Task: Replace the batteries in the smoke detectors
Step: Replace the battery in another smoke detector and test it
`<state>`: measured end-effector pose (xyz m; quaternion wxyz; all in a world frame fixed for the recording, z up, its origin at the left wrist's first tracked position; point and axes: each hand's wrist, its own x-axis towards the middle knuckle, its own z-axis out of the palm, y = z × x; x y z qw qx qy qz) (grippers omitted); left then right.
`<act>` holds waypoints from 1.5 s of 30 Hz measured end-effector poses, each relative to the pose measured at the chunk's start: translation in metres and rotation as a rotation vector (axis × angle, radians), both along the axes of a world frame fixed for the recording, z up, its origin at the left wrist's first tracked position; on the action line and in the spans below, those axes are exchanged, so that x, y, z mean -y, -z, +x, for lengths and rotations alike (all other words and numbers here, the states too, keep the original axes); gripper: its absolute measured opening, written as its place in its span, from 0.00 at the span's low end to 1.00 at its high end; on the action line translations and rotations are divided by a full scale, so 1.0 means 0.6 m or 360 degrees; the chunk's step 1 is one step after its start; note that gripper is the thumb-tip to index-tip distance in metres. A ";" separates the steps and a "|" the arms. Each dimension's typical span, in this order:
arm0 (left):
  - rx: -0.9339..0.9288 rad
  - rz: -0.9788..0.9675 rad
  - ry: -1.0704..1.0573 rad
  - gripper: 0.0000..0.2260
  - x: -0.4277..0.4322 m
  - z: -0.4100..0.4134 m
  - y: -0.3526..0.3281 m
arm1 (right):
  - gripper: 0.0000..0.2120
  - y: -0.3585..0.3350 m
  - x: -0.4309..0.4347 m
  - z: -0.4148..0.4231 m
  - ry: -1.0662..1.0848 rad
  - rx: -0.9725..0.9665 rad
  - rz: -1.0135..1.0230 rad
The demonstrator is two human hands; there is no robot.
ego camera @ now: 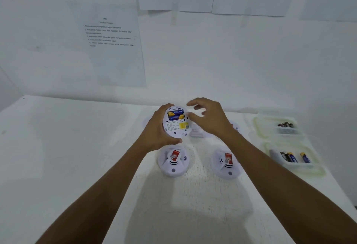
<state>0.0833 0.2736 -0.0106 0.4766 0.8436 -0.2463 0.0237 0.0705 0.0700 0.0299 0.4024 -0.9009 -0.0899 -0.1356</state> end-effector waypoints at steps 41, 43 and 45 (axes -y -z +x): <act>0.0162 -0.0069 0.0215 0.38 0.084 -0.010 -0.005 | 0.09 -0.005 0.054 -0.096 0.0401 0.0304 0.0100; 0.0174 -0.0145 0.0275 0.39 0.111 -0.020 -0.013 | 0.09 -0.001 0.106 -0.116 0.0428 0.0264 0.0044; 0.0152 -0.0229 0.0340 0.40 0.146 -0.030 -0.015 | 0.07 0.000 0.165 -0.139 0.0442 0.0212 -0.0015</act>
